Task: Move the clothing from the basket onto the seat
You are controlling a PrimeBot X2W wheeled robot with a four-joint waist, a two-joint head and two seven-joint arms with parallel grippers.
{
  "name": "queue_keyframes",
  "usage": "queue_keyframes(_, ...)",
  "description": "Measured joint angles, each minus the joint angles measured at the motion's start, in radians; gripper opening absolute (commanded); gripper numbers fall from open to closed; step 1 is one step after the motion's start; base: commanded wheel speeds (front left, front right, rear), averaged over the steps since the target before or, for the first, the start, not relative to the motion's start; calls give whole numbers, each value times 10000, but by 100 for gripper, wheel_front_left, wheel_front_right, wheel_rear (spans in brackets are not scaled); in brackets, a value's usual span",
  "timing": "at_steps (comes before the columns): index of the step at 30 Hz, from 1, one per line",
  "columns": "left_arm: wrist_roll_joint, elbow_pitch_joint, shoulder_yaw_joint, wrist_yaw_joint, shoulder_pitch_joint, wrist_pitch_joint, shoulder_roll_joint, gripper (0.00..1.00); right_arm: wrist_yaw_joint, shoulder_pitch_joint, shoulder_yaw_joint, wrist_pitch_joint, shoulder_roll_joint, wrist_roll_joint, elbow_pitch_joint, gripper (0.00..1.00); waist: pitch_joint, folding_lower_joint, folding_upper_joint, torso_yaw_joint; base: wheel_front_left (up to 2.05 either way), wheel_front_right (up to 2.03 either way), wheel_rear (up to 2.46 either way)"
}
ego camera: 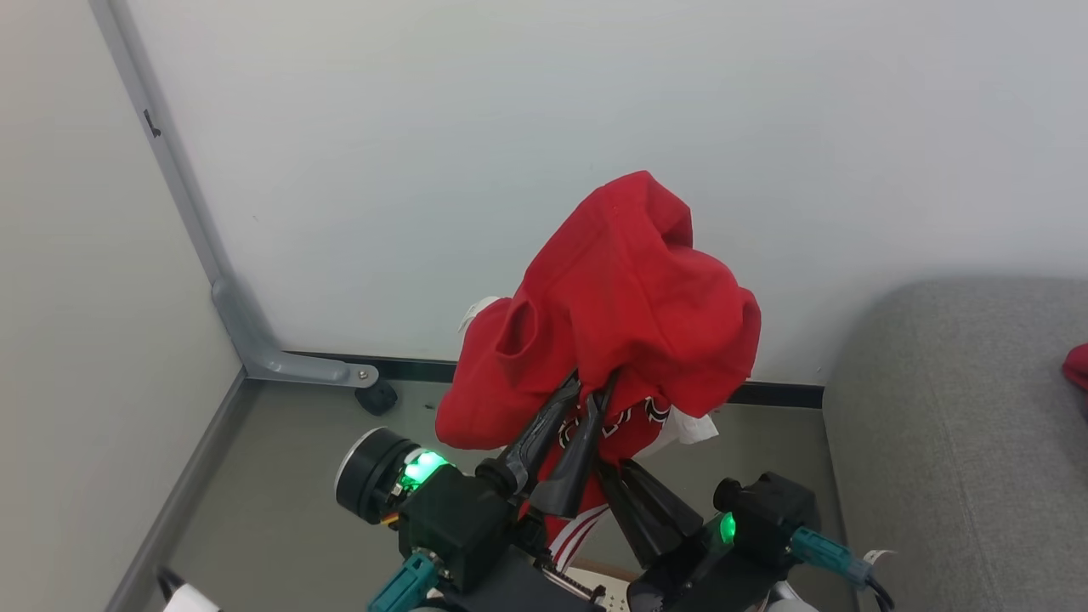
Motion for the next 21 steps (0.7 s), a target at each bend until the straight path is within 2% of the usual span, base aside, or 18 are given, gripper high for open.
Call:
queue_keyframes(2,2,-63,0,2,74,36,35,0,0,-62,-12,-79,0,2,77,0,0,0,0,-33,0,0,0)
queue_keyframes(3,4,-127,0,8,174,44,67,7,0,-147,-19,-84,0,4,127,0,1,0,0,-62,0,0,0)
queue_keyframes(4,4,-134,-23,10,248,92,96,27,0,-214,-63,-140,2,12,142,0,3,0,0,-95,0,0,0)
queue_keyframes(5,6,-159,-42,10,318,132,132,34,0,-289,-107,-161,2,35,165,0,7,0,0,-129,0,0,0)
queue_keyframes(6,6,-190,-67,10,395,138,171,34,0,-369,-155,-171,2,65,192,0,12,0,0,-165,0,0,0)
queue_keyframes(7,10,-194,-115,10,428,186,213,44,0,-426,-215,-224,2,82,198,0,16,0,0,-205,0,0,0)
queue_keyframes(8,23,-236,-159,10,453,234,247,59,0,-467,-270,-257,0,84,205,0,21,0,0,-244,0,0,0)
queue_keyframes(9,36,-280,-192,10,503,245,276,89,0,-522,-322,-259,2,86,240,0,26,0,0,-284,0,0,0)
queue_keyframes(10,52,-286,-226,10,579,249,307,100,0,-578,-385,-290,4,88,286,0,30,0,0,-328,0,0,0)
queue_keyframes(17,92,-370,-276,65,1233,339,625,100,-48,-817,-922,-485,-75,104,472,0,45,-1,0,-802,0,0,0)
queue_keyframes(21,92,-422,-286,88,1458,339,650,100,-174,-837,-1373,-568,-447,104,493,0,39,0,0,-1059,0,0,0)
